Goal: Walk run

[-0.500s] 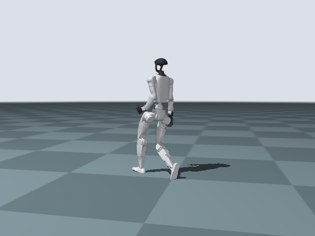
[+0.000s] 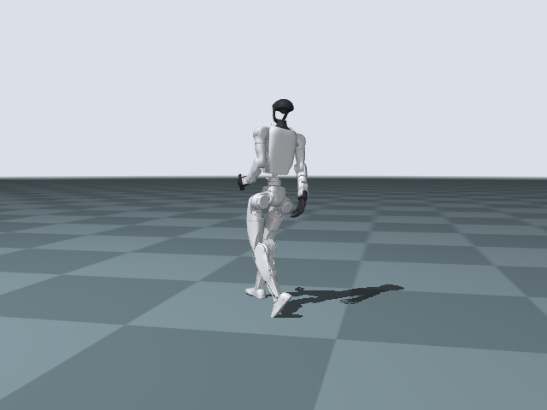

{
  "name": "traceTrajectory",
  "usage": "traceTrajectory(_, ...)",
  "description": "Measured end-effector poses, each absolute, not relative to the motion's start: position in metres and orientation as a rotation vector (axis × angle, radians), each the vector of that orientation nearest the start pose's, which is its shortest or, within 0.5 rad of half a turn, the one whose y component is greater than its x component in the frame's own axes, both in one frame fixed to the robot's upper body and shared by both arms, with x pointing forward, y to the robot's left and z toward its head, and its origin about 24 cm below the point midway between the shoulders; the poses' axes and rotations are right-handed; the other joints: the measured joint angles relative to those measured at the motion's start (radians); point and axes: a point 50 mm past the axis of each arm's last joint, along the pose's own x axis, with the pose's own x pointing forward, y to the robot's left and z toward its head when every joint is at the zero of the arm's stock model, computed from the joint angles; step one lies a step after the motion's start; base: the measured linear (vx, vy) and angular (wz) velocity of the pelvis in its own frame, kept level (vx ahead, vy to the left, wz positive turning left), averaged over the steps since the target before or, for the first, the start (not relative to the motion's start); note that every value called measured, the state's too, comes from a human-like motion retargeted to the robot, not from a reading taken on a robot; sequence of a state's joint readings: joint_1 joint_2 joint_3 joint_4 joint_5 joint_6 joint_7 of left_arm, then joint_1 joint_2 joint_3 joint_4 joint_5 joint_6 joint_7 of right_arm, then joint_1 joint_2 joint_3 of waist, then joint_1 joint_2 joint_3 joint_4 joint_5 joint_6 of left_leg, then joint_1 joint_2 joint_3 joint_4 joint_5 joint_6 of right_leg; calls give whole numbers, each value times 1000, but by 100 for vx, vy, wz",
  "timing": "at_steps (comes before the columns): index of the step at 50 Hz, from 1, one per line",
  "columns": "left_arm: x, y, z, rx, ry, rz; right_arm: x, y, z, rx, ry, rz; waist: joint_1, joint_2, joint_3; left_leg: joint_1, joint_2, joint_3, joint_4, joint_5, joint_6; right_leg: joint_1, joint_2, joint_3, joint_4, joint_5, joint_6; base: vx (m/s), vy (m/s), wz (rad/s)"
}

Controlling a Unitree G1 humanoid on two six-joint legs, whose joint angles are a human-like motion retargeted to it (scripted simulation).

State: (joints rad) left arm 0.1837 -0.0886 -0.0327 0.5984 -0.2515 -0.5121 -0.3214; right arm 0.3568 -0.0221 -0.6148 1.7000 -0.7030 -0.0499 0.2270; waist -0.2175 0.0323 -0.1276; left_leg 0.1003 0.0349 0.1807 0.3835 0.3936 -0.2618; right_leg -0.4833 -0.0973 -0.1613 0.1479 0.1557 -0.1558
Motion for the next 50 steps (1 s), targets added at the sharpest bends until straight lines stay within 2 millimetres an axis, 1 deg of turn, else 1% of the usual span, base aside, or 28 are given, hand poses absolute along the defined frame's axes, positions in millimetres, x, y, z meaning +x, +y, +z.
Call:
traceTrajectory(2, 160, 118, -79, -356, 243, -121, -116, -138, -162, 294, 1799, 84, 6, -7, 9, -125, 6, -25, 306, 130, 0, 25, 21, 70, 55, -69, -21, 96, -54, -104)
traceTrajectory(3, 156, 117, -81, -367, 254, -104, -92, -148, -168, 289, 1722, 16, 21, 18, 29, -195, 41, -56, 515, 130, 0, 58, 56, 27, 77, -91, -25, 84, -48, -149)
traceTrajectory(5, 151, 113, -84, -400, 271, -78, -41, -170, -178, 265, 1553, -140, 18, -38, 11, -269, -36, -107, 563, 130, 0, 125, 48, 35, 22, -89, -50, 79, -73, -134)
traceTrajectory(7, 146, 119, -87, -398, 285, -64, 18, -189, -180, 223, 1356, -269, 31, -60, 9, -350, -51, -143, 606, -10, 29, 181, 116, 117, -14, -86, -74, 86, -85, -170)
traceTrajectory(9, 144, 127, -87, -374, 285, -57, 76, -209, -169, 145, 1139, -326, 66, -82, 20, -441, -81, -175, 594, -112, 72, 232, 153, 192, -34, -71, -79, 75, -54, -249)
traceTrajectory(11, 141, 138, -86, -329, 276, -55, 129, -223, -151, 53, 946, -303, 115, -114, 33, -524, -45, -128, 518, -209, 170, 284, 183, 254, -44, -57, -96, 73, -46, -291)
traceTrajectory(14, 141, 155, -82, -260, 256, -61, 195, -239, -114, -99, 715, -214, 204, -142, 45, -600, 27, -6, 263, -232, 298, 333, 232, 410, -38, -46, -106, 69, -24, -312)
traceTrajectory(17, 143, 169, -78, -207, 241, -67, 241, -251, -77, -244, 548, -157, 293, -130, 42, -623, 12, 3, -62, -251, 352, 380, 285, 535, -29, -47, -106, 94, -4, -296)
traceTrajectory(20, 146, 176, -75, -168, 228, -71, 267, -259, -50, -363, 443, -146, 335, -110, 49, -656, -46, -151, -282, -329, 366, 448, 334, 631, -11, -52, -106, 87, -3, -205)
traceTrajectory(22, 147, 178, -74, -146, 227, -80, 269, -261, -46, -411, 426, -152, 331, -101, 58, -650, -61, -190, -351, -373, 251, 510, 348, 630, 4, -42, -106, 111, -9, -115)
traceTrajectory(23, 148, 178, -74, -136, 229, -89, 266, -262, -48, -424, 434, -162, 327, -94, 61, -639, -51, -160, -350, -369, 206, 540, 359, 616, 14, -25, -106, 103, -13, -68)
traceTrajectory(24, 148, 177, -74, -126, 231, -102, 260, -263, -53, -429, 455, -176, 320, -88, 59, -625, -46, -152, -329, -343, 188, 564, 370, 582, 28, 5, -106, 98, -18, -39)
traceTrajectory(26, 147, 174, -75, -109, 243, -131, 240, -262, -71, -416, 535, -204, 313, -94, 41, -599, -26, -139, -254, -286, 178, 604, 387, 484, 61, 114, -106, 133, -42, -48)
traceTrajectory(27, 145, 173, -77, -102, 250, -142, 227, -258, -84, -398, 592, -209, 314, -108, 31, -593, -24, -146, -210, -285, 181, 613, 388, 442, 94, 193, -79, 142, -45, -101)
traceTrajectory(28, 144, 172, -78, -101, 255, -144, 212, -251, -98, -373, 660, -204, 317, -127, 25, -594, -51, -202, -165, -322, 200, 604, 376, 424, 154, 281, 4, 114, -32, -118)
traceTrajectory(30, 145, 173, -79, -114, 258, -130, 180, -228, -127, -315, 816, -176, 290, -162, 41, -599, -85, -253, -54, -401, 196, 536, 364, 384, 385, 368, 209, 90, -26, -124)
traceTrajectory(31, 146, 173, -80, -129, 263, -122, 161, -218, -141, -285, 916, -166, 288, -170, 46, -576, -68, -197, -33, -429, 202, 491, 342, 337, 505, 368, 304, 93, -28, -141)
traceTrajectory(32, 148, 172, -81, -144, 268, -115, 139, -208, -153, -257, 1021, -155, 285, -166, 46, -546, -39, -142, -26, -453, 207, 449, 325, 285, 596, 368, 361, 91, -24, -160)
traceTrajectory(33, 149, 169, -83, -159, 273, -112, 114, -198, -163, -225, 1135, -141, 281, -139, 35, -502, 17, -87, -48, -467, 210, 411, 319, 222, 628, 368, 346, 80, -19, -156)
traceTrajectory(35, 155, 165, -84, -183, 277, -110, 60, -182, -176, -167, 1363, -83, 270, -74, 20, -433, 112, -40, -85, -489, 195, 328, 336, 123, 636, 291, 226, 76, -15, -137)
traceTrajectory(36, 160, 161, -84, -196, 275, -112, 33, -178, -179, -145, 1469, -38, 256, -59, 25, -403, 121, -26, -103, -488, 194, 283, 331, 100, 649, 257, 202, 80, -13, -94)
traceTrajectory(37, 164, 158, -83, -207, 270, -116, 6, -175, -179, -123, 1566, 6, 238, -43, 31, -373, 128, -14, -124, -486, 194, 238, 326, 83, 655, 226, 191, 76, -12, -49)
traceTrajectory(39, 173, 152, -78, -212, 240, -138, -45, -171, -176, -99, 1722, 89, 186, -16, 42, -313, 137, 16, -176, -477, 189, 153, 307, 71, 627, 168, 211, 63, -9, -26)
traceTrajectory(42, 183, 148, -66, -191, 177, -197, -113, -169, -162, -81, 1933, 184, 122, 3, 45, -222, 124, 73, -240, -492, 174, 38, 230, 68, 509, 71, 211, 70, -11, -49)
traceTrajectory(44, 190, 148, -58, -176, 137, -236, -149, -169, -150, -47, 2046, 209, 88, 7, 52, -161, 100, 106, -273, -515, 163, -21, 174, 71, 376, 27, 179, 72, -14, -65)
traceTrajectory(46, 197, 150, -50, -167, 105, -263, -177, -168, -138, 1, 2130, 191, 58, 5, 59, -99, 68, 132, -301, -537, 148, -56, 88, 33, 220, 10, 172, 79, -23, -65)
traceTrajectory(48, 202, 153, -45, -159, 80, -276, -198, -166, -127, 57, 2185, 132, 35, 6, 60, -45, 45, 151, -321, -549, 124, -82, 18, -31, 62, -16, 178, 79, -27, -69)
traceTrajectory(50, 204, 155, -42, -153, 66, -275, -212, -160, -120, 118, 2217, 53, 31, 16, 51, -9, 39, 171, -329, -535, 88, -104, 11, -59, -84, -47, 175, 70, -26, -91)
